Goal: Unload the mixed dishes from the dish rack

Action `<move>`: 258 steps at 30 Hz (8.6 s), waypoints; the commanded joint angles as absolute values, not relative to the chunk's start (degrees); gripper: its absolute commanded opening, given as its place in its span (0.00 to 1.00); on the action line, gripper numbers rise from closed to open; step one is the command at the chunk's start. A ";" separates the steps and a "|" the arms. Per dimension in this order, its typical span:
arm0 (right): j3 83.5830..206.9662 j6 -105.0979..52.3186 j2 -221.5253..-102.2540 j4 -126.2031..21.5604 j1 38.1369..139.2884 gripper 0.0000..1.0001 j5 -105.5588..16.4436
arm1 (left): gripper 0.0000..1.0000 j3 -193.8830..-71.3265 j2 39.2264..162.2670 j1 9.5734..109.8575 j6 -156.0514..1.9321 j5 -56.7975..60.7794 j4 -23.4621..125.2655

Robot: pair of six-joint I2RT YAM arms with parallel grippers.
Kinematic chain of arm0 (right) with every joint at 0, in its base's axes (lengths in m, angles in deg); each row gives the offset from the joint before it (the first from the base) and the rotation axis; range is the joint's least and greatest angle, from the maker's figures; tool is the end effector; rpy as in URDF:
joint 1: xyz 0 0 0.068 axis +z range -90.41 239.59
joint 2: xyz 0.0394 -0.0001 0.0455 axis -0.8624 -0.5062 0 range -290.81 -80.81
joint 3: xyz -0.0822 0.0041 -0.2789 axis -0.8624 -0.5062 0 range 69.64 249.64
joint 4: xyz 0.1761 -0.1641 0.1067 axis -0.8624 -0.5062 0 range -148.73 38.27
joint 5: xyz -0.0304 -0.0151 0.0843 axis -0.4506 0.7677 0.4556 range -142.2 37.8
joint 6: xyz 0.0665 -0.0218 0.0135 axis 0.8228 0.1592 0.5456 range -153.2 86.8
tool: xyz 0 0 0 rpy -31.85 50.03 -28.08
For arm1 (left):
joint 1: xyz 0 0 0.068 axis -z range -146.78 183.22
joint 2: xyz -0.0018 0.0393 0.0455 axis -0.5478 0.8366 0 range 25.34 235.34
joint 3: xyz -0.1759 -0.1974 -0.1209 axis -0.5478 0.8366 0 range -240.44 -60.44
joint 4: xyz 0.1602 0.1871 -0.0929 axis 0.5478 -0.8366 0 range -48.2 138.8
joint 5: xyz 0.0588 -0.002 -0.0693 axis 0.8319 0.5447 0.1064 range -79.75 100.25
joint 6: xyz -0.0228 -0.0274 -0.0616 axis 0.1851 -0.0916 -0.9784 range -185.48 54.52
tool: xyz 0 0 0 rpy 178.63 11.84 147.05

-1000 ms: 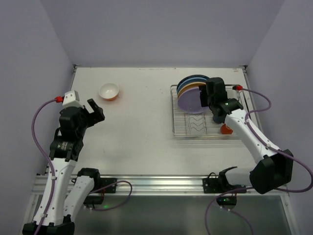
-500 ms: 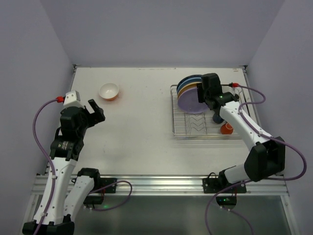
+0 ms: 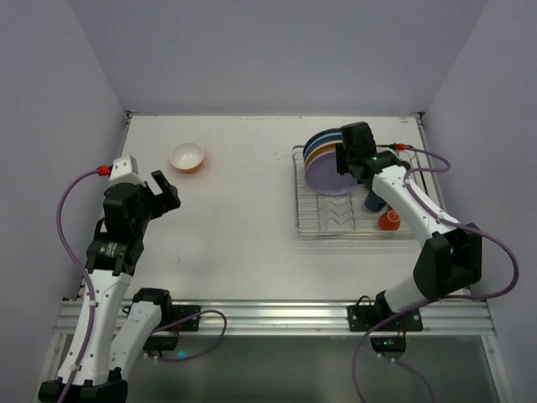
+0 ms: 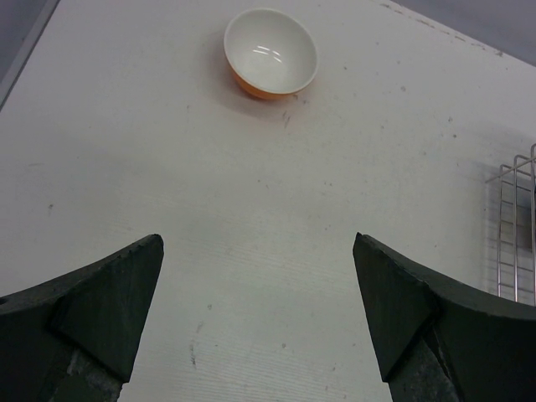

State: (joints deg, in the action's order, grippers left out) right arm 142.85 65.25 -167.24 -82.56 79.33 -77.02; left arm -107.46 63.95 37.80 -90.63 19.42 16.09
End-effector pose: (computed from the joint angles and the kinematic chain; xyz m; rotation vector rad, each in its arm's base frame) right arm 0.3358 0.0944 0.3090 1.6329 1.6508 0.5796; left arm 0.1552 -0.0031 0.3310 -0.4569 1.9403 -0.1756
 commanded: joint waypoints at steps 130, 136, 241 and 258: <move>144.35 -61.59 -166.06 -87.50 138.16 0.00 -77.86 | 0.95 -120.12 77.81 46.57 -89.30 -15.51 6.43; 147.60 -63.26 -168.17 -86.45 139.39 0.00 -82.51 | 0.80 -118.18 80.36 52.72 -89.39 -8.74 7.14; 146.28 65.14 -173.18 -79.84 74.79 0.42 -73.03 | 1.00 -107.37 70.87 45.52 -86.66 19.74 17.69; 141.56 68.39 -171.09 -76.27 74.26 0.00 -71.80 | 1.00 -107.37 70.69 45.43 -86.66 19.83 17.68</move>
State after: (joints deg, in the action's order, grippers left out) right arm 145.93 67.02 -173.54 -74.62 74.66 -70.66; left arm -107.44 71.03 45.29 -88.35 20.30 16.44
